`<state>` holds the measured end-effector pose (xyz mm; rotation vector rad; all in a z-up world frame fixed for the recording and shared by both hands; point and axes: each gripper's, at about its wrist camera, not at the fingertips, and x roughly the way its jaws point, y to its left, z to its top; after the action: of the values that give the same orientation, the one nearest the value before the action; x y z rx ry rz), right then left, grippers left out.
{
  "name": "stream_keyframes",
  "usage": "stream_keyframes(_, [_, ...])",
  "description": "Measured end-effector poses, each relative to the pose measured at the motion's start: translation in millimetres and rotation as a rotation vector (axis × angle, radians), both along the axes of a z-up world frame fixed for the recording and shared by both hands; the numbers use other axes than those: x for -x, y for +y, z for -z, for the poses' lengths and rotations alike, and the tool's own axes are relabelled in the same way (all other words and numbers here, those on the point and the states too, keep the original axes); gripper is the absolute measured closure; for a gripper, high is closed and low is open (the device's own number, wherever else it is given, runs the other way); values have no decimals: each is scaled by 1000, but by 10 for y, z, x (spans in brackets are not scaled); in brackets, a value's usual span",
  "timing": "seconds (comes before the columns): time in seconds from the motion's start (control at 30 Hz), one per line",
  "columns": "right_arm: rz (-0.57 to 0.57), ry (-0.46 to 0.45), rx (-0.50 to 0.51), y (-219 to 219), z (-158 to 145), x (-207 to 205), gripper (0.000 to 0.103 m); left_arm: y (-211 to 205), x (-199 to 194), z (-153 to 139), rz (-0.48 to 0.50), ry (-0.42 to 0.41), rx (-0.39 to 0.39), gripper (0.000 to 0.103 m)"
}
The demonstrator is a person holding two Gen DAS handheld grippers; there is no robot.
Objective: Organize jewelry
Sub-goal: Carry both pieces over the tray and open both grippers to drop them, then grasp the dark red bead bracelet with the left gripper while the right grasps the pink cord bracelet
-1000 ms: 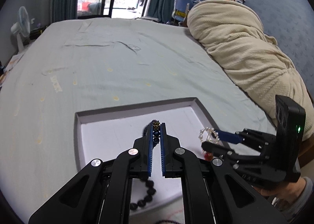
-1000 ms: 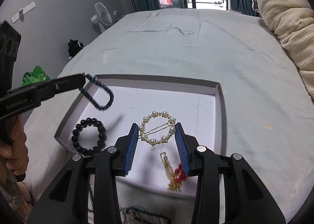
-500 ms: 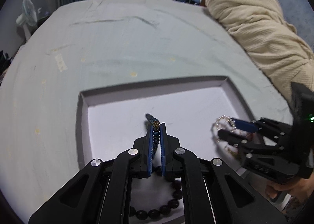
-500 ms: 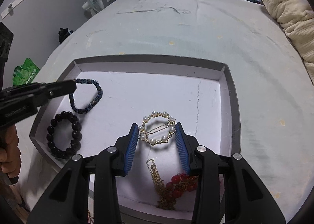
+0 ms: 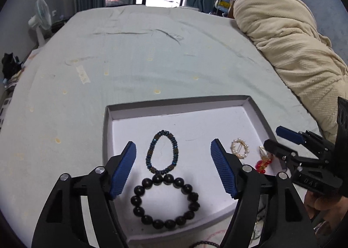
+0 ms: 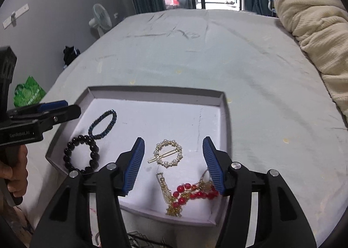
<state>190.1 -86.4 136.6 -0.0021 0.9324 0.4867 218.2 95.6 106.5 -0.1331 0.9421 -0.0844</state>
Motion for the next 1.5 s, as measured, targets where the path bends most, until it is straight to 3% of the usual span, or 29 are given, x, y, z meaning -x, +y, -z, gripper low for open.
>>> stream_keyframes(0.3, [9, -25, -26, -177, -188, 311, 42, 8, 323, -140, -19, -15, 4, 31])
stream_keyframes(0.37, [4, -31, -20, -208, -204, 385, 40, 19, 388, -177, -28, -28, 0, 24])
stream_keyframes(0.5, [8, -28, -21, -294, -209, 546, 40, 27, 571, -210, -42, -44, -10, 23])
stream_keyframes(0.83, [11, -24, -44, -396, -230, 808, 40, -38, 1011, -75, -52, -10, -6, 23])
stream_keyframes(1.1, [-9, -10, 1, -494, -83, 981, 40, -143, 1189, 275, -11, 89, -25, 23])
stream_keyframes(1.27, [-5, 15, 27, -602, 56, 1042, 40, -193, 1186, 517, 8, 179, -10, 39])
stream_keyframes(1.33, [-9, 21, 33, -609, 90, 1053, 40, -240, 1159, 624, 23, 214, -22, 52])
stream_keyframes(1.5, [-32, 28, 40, -537, 137, 1092, 40, -299, 1167, 695, 28, 210, -90, 65])
